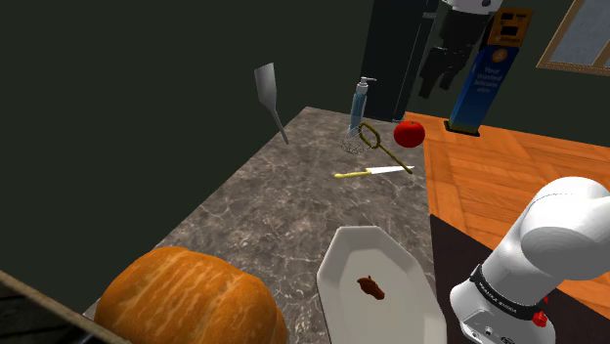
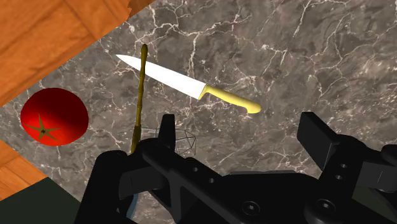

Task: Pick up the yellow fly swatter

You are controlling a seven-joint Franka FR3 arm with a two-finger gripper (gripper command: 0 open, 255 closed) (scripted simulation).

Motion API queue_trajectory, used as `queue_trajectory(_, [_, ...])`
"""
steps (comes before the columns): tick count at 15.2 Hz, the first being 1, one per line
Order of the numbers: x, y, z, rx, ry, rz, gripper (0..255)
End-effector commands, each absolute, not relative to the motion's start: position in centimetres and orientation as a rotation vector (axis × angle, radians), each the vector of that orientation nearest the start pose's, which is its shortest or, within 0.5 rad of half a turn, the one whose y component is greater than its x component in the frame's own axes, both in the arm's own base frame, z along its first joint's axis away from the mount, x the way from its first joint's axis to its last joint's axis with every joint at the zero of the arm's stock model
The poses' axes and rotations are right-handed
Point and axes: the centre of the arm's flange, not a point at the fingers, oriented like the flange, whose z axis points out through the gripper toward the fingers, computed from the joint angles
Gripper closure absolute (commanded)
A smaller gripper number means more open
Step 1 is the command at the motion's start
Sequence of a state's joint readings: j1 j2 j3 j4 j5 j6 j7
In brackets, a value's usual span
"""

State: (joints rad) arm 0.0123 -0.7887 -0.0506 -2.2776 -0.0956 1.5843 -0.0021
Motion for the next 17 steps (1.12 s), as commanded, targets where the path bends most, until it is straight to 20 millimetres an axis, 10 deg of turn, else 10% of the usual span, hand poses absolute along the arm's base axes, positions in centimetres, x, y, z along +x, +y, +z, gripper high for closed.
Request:
queue_trajectory(1, [30.7, -2.8, 62.9, -3.199, 0.042, -0.15, 0])
queue_trajectory(17, [42.0, -11.9, 47.8, -3.229, 0.229, -0.131, 0])
